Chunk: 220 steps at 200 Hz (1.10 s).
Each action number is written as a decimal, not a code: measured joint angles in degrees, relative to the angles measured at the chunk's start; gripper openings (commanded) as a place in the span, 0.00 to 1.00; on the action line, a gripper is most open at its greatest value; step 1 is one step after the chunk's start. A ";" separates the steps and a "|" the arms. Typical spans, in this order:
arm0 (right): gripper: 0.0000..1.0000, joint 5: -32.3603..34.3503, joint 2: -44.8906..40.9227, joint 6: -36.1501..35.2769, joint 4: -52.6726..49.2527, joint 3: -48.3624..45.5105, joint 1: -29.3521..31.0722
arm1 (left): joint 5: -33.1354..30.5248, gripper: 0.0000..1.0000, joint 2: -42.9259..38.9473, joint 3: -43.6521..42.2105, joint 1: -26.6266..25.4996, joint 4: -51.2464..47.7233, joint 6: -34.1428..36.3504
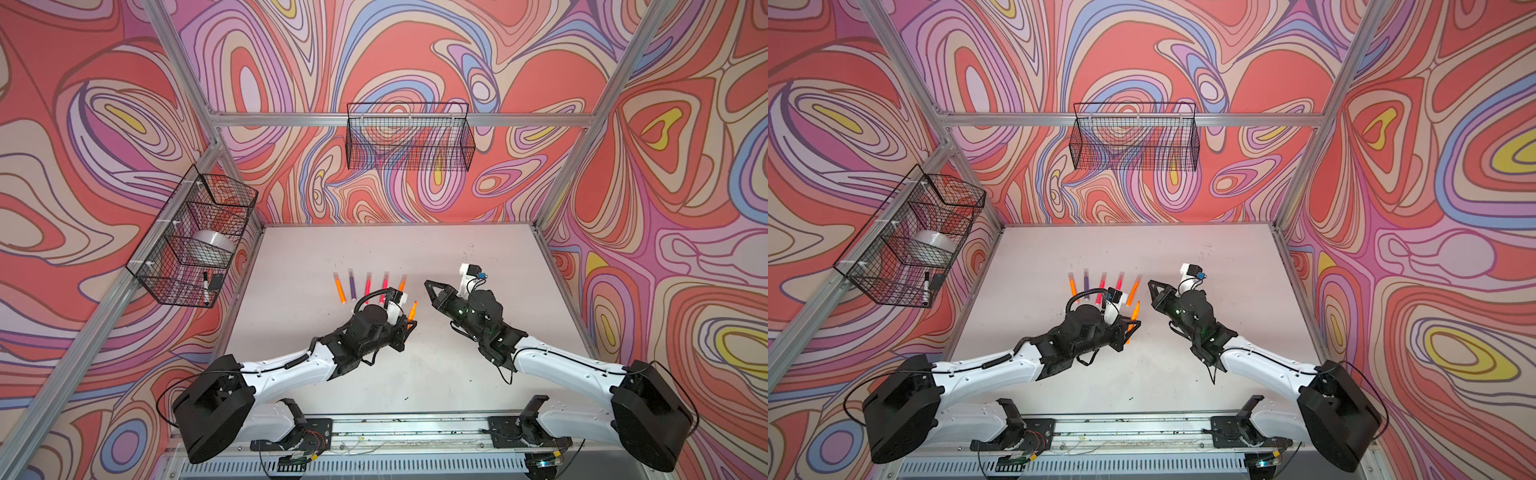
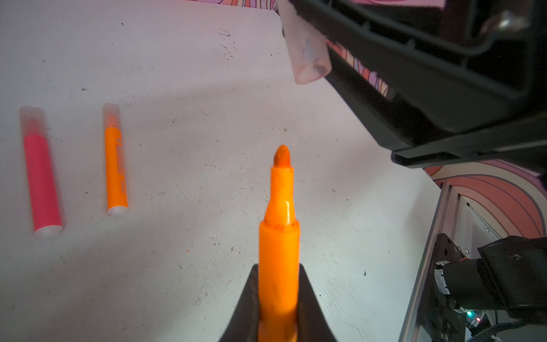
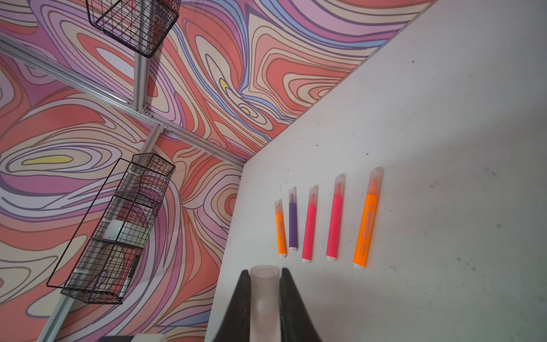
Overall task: Insert the pens into the pen caps
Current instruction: 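Bring the cap over the marker tip with the right gripper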
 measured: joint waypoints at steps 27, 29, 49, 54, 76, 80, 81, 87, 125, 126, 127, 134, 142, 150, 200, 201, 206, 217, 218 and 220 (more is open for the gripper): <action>0.00 -0.33 1.73 0.24 1.92 0.02 1.18 | 0.02 0.00 0.92 0.35 0.00 0.44 -0.44; 0.00 -0.33 1.86 0.24 1.97 0.02 1.20 | 0.02 0.00 0.92 0.37 0.00 0.44 -0.44; 0.00 -0.35 3.30 0.26 2.45 0.02 1.51 | 0.02 0.00 0.94 0.46 0.00 0.48 -0.61; 0.00 -0.35 3.61 0.28 2.56 0.02 1.51 | 0.00 0.00 0.94 0.48 0.00 0.48 -0.61; 0.00 -0.48 4.61 0.42 3.04 0.02 1.51 | 0.00 0.00 0.94 0.59 0.00 0.50 -0.61; 0.00 -0.63 4.79 0.46 3.21 0.02 1.53 | -0.02 0.00 0.94 0.61 0.00 0.50 -0.61; 0.00 -0.66 4.81 0.46 3.23 0.02 1.53 | -0.02 0.00 0.94 0.61 0.00 0.50 -0.61; 0.00 -0.76 4.98 0.50 3.52 0.02 1.53 | -0.02 0.00 0.94 0.63 0.00 0.52 -0.61; 0.00 -1.31 5.29 0.68 4.46 0.02 2.03 | -0.68 0.00 0.94 0.66 0.00 0.50 -0.61; 0.00 -1.31 5.29 0.68 4.46 0.02 2.03 | -0.70 0.00 0.94 0.66 0.00 0.50 -0.61; 0.00 -1.33 5.29 0.68 4.48 0.02 2.08 | -0.72 0.00 0.94 0.66 0.00 0.50 -0.61; 0.00 -1.36 5.29 0.70 4.48 0.02 2.19 | -0.76 0.00 0.94 0.66 0.00 0.48 -0.61; 0.01 -1.38 5.29 0.68 4.46 0.02 2.27 | -0.94 0.00 0.94 0.66 0.00 0.50 -0.61; 0.01 -1.38 5.27 0.68 4.44 0.02 2.32 | -1.05 0.00 0.94 0.66 0.00 0.50 -0.61; 0.00 -1.29 5.16 0.68 4.44 0.02 3.37 | -1.77 0.00 0.92 0.66 0.00 0.37 -0.76; 0.01 -1.29 5.16 0.66 4.44 0.02 3.37 | -1.77 0.00 0.92 0.66 0.00 0.39 -0.76; 0.00 -1.27 5.14 0.68 4.44 0.02 3.39 | -1.90 0.00 0.92 0.66 0.00 0.37 -0.76; 0.01 -1.25 5.09 0.66 4.44 0.02 3.43 | -2.05 0.00 0.90 0.70 0.00 0.35 -0.76; 0.01 -1.22 5.07 0.68 4.44 0.02 3.45 | -2.05 0.00 0.90 0.70 0.00 0.35 -0.76; 0.00 -1.20 5.05 0.66 4.44 0.02 3.45 | -2.12 0.00 0.90 0.72 0.00 0.33 -0.76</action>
